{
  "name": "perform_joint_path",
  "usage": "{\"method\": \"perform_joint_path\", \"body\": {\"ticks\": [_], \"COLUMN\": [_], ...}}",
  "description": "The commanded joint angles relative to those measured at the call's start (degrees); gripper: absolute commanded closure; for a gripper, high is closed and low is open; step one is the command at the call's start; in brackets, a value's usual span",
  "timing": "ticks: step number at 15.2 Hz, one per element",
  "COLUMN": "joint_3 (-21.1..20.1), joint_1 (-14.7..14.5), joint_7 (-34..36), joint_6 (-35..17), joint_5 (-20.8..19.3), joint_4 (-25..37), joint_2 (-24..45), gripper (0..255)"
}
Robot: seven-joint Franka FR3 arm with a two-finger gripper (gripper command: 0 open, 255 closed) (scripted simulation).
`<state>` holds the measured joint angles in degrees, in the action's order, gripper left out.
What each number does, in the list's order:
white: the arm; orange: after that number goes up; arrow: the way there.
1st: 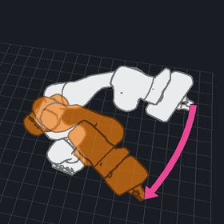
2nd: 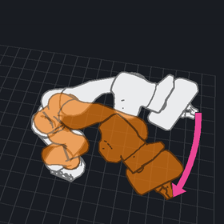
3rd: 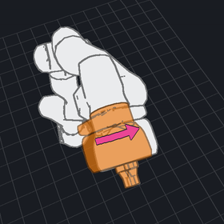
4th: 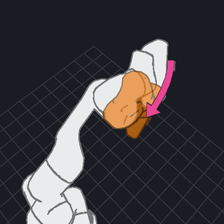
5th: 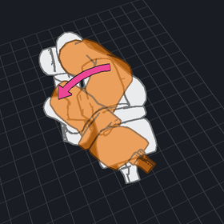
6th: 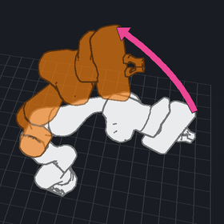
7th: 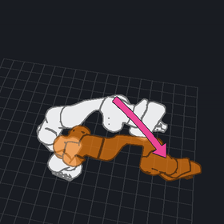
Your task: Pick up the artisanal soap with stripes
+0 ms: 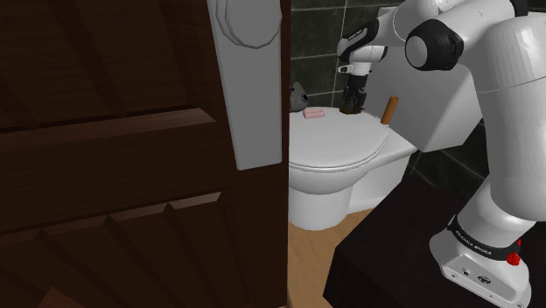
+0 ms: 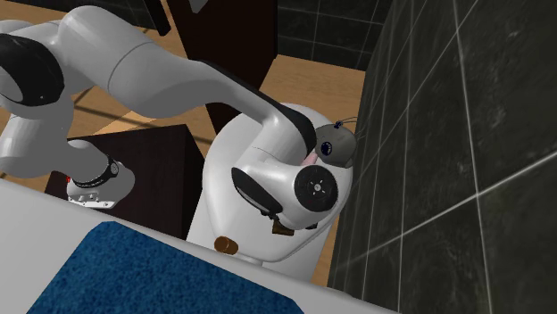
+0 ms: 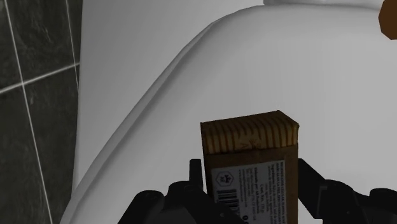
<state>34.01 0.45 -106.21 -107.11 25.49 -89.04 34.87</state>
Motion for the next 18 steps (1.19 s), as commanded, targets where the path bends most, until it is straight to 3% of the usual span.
{"method": "perform_joint_path", "body": {"ticks": [1,5,18], "joint_3": [0.0,0.0,1.4], "joint_1": [0.0,0.0,-0.2], "joint_7": [0.0,0.0,2.1], "joint_6": [0.0,0.0,7.7], "joint_5": [0.0,0.0,-2.4], "joint_4": [-0.1,-0.1,4.8], "joint_2": [0.1,0.1,-3.5], "gripper": [255,255,255]}}
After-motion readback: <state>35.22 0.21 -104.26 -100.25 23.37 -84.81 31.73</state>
